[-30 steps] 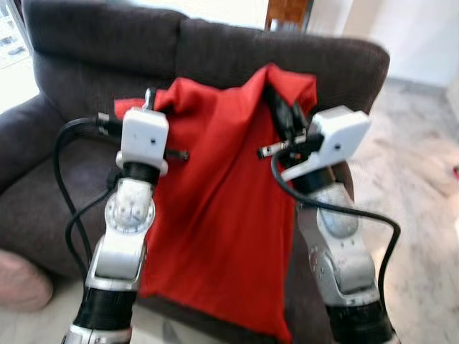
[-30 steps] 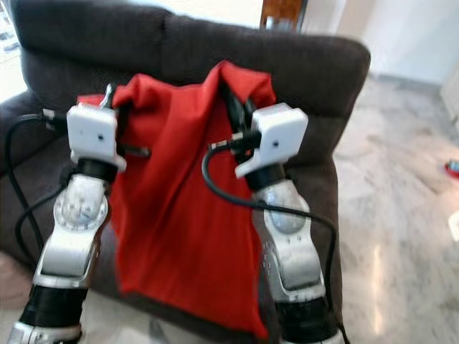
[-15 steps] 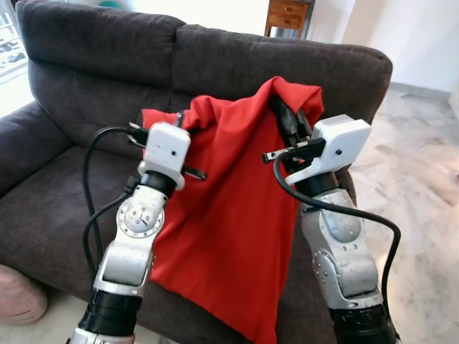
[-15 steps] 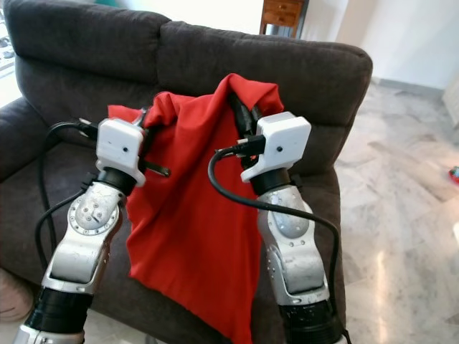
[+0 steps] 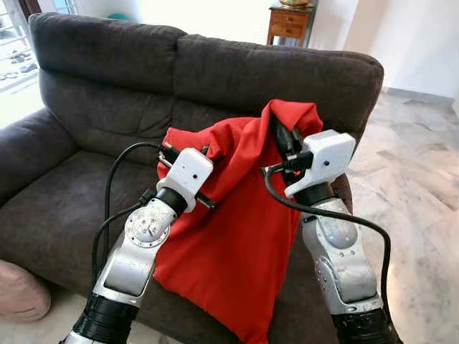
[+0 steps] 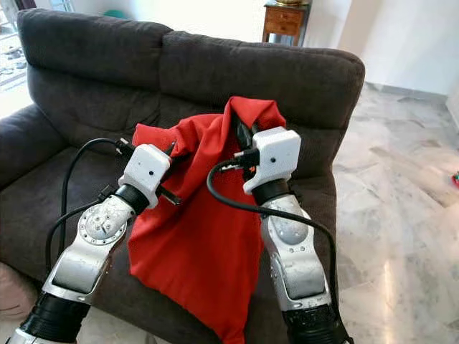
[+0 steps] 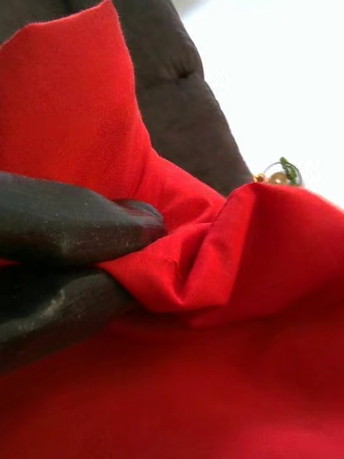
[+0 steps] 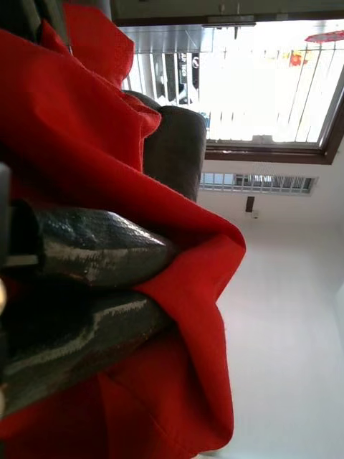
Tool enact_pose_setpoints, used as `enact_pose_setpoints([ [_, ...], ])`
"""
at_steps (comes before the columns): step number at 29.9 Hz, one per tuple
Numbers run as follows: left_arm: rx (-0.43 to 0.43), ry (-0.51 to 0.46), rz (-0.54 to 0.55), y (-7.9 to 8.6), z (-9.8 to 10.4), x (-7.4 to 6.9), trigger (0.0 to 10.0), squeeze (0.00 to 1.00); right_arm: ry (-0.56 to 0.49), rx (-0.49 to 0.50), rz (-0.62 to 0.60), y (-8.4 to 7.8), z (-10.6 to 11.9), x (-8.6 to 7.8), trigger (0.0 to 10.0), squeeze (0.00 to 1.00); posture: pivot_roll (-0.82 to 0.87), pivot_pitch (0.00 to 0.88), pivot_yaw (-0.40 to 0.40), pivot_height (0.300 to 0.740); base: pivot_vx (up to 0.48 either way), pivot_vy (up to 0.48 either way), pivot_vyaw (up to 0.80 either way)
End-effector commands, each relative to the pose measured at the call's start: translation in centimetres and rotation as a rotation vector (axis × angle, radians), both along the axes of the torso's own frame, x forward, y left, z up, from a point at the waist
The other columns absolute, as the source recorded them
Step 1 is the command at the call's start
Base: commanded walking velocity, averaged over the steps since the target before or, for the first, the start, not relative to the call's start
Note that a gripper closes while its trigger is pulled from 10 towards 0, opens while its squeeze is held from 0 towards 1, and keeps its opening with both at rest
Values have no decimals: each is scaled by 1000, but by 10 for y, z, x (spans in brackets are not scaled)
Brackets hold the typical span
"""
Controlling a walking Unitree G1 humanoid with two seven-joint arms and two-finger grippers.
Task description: Move the pillow to the sofa from floor
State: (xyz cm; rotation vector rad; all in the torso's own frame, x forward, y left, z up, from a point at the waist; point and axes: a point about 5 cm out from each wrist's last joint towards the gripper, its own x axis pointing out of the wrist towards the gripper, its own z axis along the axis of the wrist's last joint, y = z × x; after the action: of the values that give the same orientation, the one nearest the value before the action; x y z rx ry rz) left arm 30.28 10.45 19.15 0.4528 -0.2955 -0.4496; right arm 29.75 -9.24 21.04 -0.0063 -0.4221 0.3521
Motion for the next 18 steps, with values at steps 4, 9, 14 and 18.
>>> enact_pose_setpoints([
  [4,50,77,20,-2,-19,1,10000,0,8,-34,4,2,-5,0,10000,0,-20,0,-53,740,0,0,0],
  [9,55,73,50,1,-19,3,10000,1000,10,-38,5,2,-6,1,10000,0,-21,0,-54,740,0,0,0],
  [14,52,69,60,1,-19,4,10000,1000,21,-35,4,2,-8,1,10000,929,-23,0,-55,740,0,0,0],
  [18,47,66,58,0,-19,4,10000,1000,22,-37,1,1,-8,2,10000,1000,-23,0,-57,740,0,0,0],
])
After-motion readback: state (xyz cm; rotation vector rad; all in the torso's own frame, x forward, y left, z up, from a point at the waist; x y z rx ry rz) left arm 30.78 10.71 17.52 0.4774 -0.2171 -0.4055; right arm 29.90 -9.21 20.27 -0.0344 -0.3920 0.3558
